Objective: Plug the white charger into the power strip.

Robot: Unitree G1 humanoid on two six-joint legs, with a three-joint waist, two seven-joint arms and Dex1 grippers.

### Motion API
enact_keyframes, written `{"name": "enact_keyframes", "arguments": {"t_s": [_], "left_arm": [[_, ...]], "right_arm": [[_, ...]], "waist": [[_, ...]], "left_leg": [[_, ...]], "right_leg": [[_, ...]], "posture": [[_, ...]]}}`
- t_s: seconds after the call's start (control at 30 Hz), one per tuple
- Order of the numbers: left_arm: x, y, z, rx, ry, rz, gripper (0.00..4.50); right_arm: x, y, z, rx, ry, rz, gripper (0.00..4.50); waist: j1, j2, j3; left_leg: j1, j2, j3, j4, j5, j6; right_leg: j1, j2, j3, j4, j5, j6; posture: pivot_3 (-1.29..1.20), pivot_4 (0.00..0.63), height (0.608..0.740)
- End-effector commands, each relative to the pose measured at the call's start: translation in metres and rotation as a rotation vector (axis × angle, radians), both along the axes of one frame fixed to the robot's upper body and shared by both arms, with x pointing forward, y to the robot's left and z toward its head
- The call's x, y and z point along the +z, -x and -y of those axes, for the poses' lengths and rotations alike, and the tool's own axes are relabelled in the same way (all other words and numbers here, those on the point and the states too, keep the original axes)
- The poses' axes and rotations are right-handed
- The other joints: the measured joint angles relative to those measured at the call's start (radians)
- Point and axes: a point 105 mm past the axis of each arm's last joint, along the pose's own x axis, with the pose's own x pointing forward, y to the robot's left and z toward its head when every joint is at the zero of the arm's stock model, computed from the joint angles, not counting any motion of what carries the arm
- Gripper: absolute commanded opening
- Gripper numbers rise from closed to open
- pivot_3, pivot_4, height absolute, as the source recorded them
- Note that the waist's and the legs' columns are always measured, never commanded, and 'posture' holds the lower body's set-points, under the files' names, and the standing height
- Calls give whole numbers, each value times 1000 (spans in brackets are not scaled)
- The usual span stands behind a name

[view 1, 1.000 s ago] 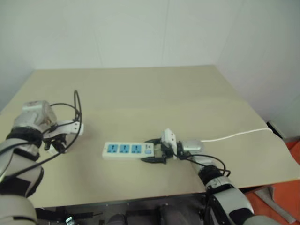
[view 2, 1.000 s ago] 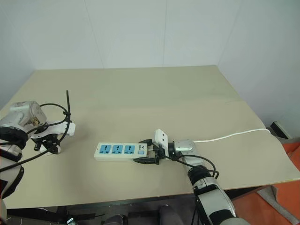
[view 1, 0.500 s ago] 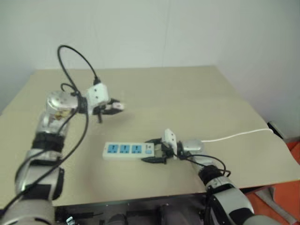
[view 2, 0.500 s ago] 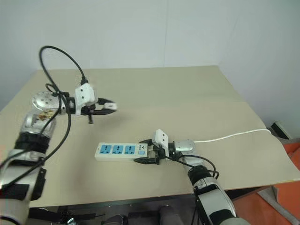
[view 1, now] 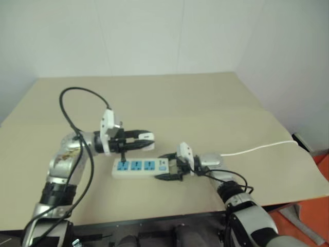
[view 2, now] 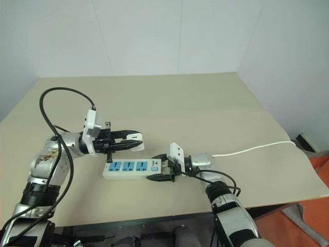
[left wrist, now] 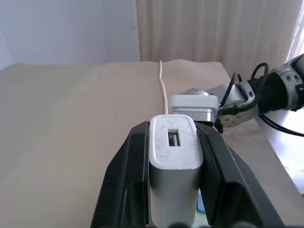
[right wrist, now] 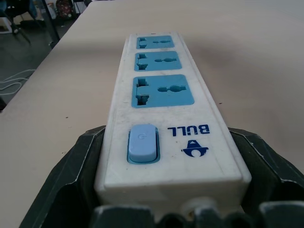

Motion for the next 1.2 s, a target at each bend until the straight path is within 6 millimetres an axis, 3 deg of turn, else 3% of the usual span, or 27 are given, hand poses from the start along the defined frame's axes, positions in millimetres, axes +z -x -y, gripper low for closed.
{"name": "enact_keyframes", "arguments": {"t_s": [0.03, 0.3, 0.77, 1.2], "left_arm": [[7, 7, 2, -31, 3, 21, 1028], [-20, 23, 6, -91, -25, -72, 1028], [-49, 16, 4, -127, -55, -105, 1028], [-49, 6, 7, -135, -32, -95, 1028]], "right_arm": [[-15, 11, -3, 59, 56, -50, 3406], [-19, 13, -5, 67, 65, -59, 3406], [-22, 15, -1, 70, 80, -67, 3406], [-22, 15, 0, 61, 80, -70, 3406]], "waist": [[0, 0, 0], [-4, 0, 0], [-4, 0, 0], [-3, 0, 0]], "left_leg": [[0, 0, 0, 0, 0, 0], [0, 0, 0, 0, 0, 0], [1, 0, 0, 0, 0, 0], [1, 0, 0, 0, 0, 0]], "right_leg": [[0, 0, 0, 0, 0, 0], [0, 0, 0, 0, 0, 0], [2, 0, 0, -1, 0, 0], [2, 0, 0, -1, 0, 0]], "posture": [[0, 150, 740], [0, 150, 740], [0, 150, 740], [0, 150, 740]]}}
